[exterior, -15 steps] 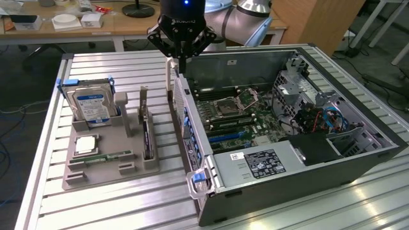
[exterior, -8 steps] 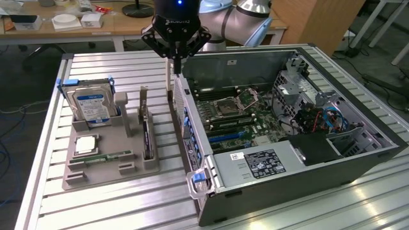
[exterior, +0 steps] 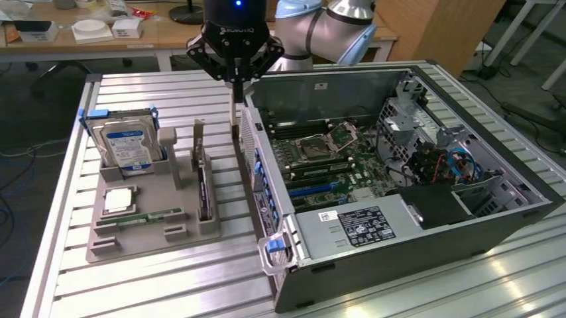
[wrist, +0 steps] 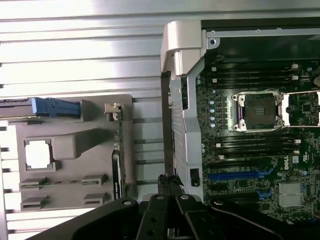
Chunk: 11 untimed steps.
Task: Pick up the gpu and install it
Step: 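Reach for the gpu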
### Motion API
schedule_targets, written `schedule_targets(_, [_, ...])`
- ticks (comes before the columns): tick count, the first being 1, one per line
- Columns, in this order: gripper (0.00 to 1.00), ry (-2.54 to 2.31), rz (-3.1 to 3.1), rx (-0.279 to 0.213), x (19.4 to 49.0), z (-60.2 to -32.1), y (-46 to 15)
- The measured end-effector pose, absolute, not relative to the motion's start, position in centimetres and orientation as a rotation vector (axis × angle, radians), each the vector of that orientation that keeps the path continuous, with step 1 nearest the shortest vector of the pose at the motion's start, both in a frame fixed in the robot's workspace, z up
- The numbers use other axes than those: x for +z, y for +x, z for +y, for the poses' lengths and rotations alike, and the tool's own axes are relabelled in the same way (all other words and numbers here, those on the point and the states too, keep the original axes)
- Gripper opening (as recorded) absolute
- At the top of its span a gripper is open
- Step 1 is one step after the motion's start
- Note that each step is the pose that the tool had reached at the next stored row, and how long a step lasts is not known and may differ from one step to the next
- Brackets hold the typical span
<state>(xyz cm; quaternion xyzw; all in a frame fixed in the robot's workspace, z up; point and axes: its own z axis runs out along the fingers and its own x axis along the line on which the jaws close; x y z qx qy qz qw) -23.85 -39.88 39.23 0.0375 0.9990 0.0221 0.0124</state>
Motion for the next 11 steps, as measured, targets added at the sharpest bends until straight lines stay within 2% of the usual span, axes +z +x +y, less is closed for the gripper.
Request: schedule_targets(11, [0.1, 0.117, 3.115, 0.069, 39.2, -39.9, -25.4])
